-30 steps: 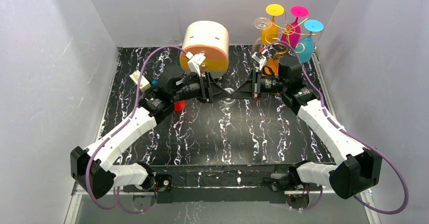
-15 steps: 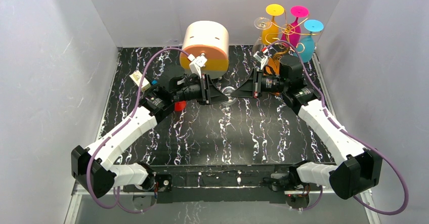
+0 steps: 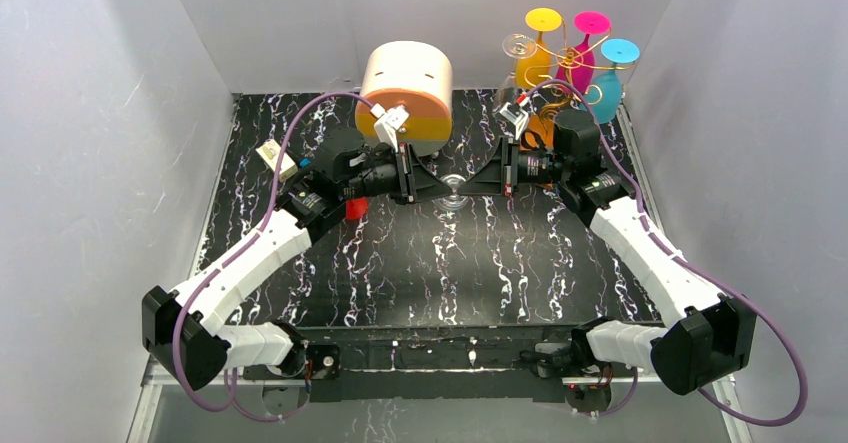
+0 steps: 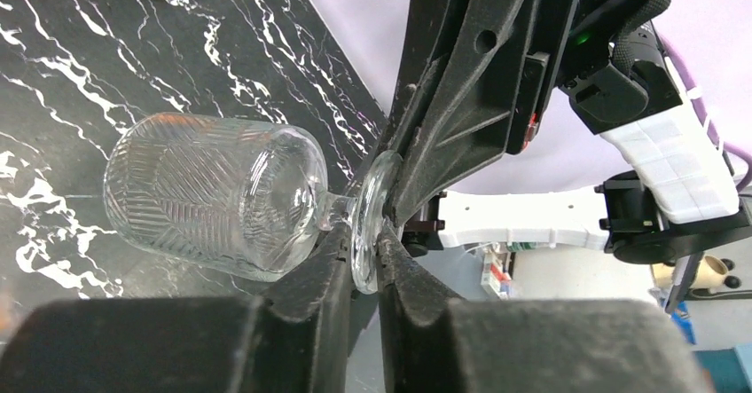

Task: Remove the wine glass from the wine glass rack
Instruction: Place the wine glass at the center of the board.

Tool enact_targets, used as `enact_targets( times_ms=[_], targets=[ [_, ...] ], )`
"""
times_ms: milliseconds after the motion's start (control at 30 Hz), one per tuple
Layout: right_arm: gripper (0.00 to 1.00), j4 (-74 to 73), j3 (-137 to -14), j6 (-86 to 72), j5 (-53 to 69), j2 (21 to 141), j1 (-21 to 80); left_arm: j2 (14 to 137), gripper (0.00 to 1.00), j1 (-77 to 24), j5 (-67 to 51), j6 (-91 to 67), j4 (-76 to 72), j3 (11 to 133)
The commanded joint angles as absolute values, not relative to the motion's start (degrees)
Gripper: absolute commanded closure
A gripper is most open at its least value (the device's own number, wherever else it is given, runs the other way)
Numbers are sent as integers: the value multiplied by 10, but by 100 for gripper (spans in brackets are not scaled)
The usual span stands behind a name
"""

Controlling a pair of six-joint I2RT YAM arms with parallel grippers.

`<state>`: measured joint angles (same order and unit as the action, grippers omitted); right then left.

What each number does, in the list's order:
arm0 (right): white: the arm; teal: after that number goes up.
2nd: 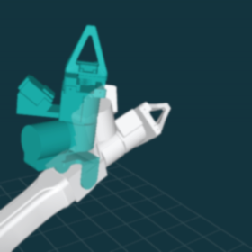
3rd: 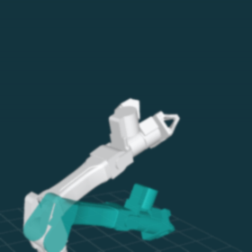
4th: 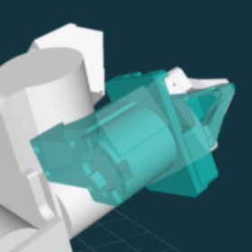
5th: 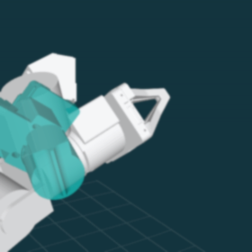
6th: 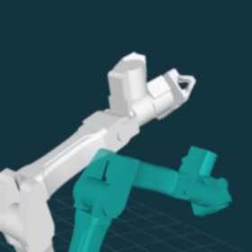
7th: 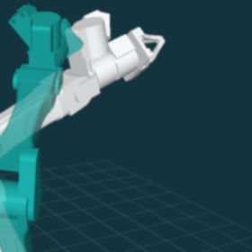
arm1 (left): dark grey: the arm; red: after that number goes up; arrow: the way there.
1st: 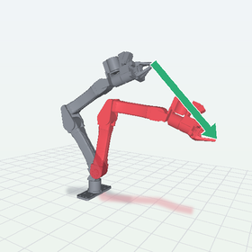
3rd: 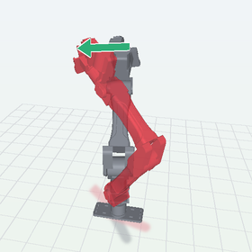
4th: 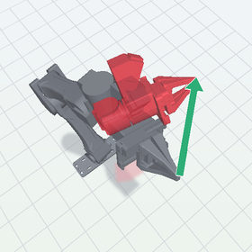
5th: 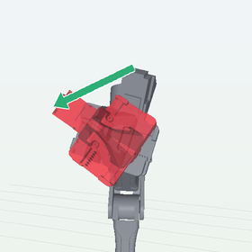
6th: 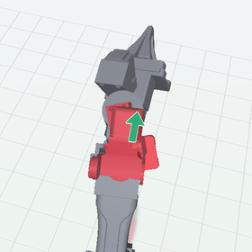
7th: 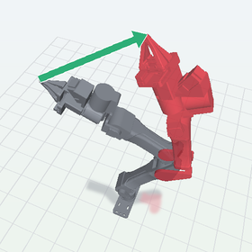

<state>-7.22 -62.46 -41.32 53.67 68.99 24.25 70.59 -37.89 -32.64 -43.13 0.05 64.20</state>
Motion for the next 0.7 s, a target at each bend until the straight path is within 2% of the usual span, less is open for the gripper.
enact_targets(
  times_ms=[0, 100, 267, 300, 400, 667],
  targets=[
    [99, -41, -647, -405, 575, 680, 248, 705, 98, -383, -341, -424, -31, 652],
    [99, -39, -647, -407, 577, 680, 248, 706, 100, -383, -343, -421, -33, 652],
    [74, -33, -640, -419, 571, 676, 248, 695, 100, -383, -329, -406, -33, 645],
    [72, -30, -639, -425, 570, 675, 248, 693, 100, -382, -327, -403, -33, 644],
    [68, -16, -632, -442, 576, 672, 248, 688, 100, -383, -322, -397, -34, 643],
    [68, -4, -616, -461, 613, 682, 250, 677, 100, -382, -316, -396, -57, 637]
  ],
)
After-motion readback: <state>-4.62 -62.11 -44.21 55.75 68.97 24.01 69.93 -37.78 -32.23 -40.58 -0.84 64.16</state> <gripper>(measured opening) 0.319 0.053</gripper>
